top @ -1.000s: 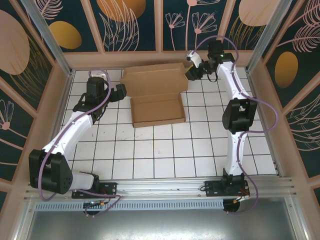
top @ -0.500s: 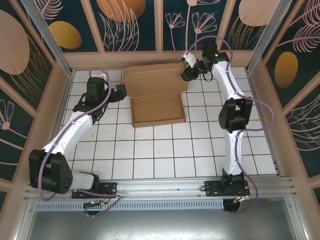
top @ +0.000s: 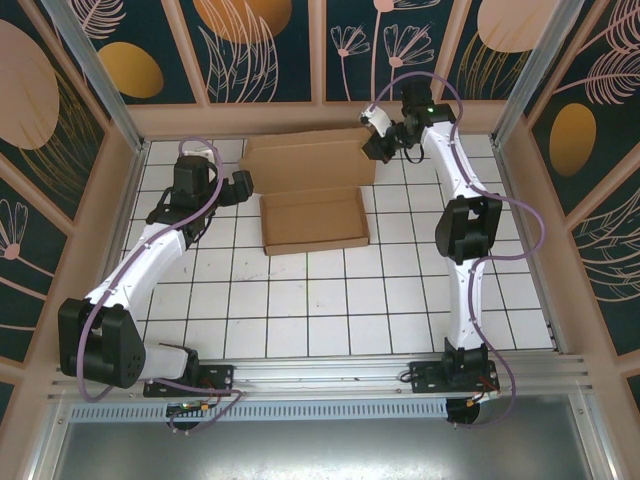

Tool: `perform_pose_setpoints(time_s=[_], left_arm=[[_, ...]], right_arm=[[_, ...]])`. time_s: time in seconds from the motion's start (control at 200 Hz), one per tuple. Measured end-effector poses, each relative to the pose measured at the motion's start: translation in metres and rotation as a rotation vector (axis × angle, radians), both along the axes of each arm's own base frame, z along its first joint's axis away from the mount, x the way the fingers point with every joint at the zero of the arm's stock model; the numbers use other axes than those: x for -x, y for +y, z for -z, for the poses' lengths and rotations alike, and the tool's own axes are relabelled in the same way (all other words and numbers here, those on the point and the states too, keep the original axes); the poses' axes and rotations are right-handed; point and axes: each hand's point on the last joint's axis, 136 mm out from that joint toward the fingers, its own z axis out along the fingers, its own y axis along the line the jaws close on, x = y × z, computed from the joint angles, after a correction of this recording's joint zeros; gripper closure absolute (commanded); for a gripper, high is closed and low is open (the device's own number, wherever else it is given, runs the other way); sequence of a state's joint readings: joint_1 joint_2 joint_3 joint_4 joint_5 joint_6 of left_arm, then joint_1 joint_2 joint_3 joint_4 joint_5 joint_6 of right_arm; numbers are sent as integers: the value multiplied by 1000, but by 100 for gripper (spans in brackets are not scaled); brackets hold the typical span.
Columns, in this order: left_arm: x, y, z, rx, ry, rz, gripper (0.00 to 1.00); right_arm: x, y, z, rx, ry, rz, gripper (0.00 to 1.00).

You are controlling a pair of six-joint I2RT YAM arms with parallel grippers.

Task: Fold the paper box

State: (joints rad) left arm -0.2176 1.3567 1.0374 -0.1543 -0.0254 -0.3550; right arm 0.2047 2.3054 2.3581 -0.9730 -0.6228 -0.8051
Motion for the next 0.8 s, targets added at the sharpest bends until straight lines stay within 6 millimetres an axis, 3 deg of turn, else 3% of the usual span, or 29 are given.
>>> perform_pose_setpoints(time_s=[0.18, 0.35, 0.696, 0.741, 0.801], left_arm=[[-1, -1, 3, 2, 8, 4, 1], [-1, -2, 5, 3, 14, 8, 1], [-3, -2, 13, -5, 31, 9, 1], [-4, -2, 15, -6, 36, 9, 1], [-4, -2, 16, -7, 38, 9, 1]], right_arm=[[3, -1, 1, 5, 12, -3, 79], [6, -2, 3, 12, 27, -7, 71], [12, -6, 6, 19, 49, -19, 83], [12, -8, 7, 20, 52, -18, 82], [12, -10, 7, 22, 51, -19, 70]])
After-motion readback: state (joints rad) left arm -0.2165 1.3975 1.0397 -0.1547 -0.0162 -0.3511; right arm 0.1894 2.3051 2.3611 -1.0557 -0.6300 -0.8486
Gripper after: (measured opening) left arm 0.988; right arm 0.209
